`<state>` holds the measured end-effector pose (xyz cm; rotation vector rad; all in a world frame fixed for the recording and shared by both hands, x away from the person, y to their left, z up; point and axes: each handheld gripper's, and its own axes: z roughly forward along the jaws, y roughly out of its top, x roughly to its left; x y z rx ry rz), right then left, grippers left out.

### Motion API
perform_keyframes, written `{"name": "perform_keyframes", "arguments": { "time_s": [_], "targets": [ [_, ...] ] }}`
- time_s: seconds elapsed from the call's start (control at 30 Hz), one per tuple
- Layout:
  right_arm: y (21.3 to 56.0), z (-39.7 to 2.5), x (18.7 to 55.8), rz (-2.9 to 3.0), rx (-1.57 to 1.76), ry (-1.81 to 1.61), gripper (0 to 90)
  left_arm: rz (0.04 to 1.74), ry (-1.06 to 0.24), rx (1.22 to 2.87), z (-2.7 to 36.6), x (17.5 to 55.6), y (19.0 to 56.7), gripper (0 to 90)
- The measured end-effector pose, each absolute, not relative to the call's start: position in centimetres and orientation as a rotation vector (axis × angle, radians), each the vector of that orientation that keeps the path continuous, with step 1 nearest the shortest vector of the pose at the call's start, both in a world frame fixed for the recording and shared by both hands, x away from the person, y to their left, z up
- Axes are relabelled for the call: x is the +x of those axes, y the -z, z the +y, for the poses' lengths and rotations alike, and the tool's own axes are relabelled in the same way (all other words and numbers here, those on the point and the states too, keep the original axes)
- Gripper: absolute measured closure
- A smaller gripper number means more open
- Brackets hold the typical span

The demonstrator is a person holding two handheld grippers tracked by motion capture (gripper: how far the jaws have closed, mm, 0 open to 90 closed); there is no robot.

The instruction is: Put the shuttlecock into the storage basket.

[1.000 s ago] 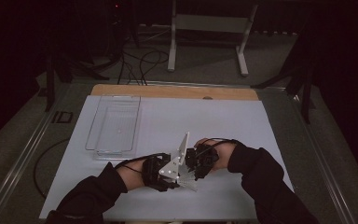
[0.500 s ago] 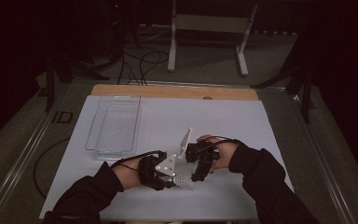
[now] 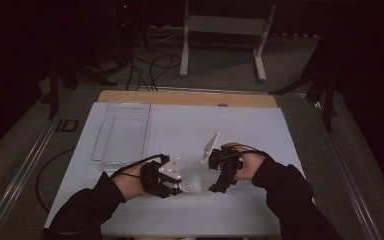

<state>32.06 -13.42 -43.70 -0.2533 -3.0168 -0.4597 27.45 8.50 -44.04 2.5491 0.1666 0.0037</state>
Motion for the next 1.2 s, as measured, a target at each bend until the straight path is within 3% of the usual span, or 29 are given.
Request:
{"name": "perform_keyframes", "arguments": {
  "time_s": [1.2],
  "targets": [
    [46.0,-21.1,29.0,-2.974,-0.445,0.978,9.9,0.432,-0.025,2.491,14.2,29.6,41.1,65.3]
  ]
}}
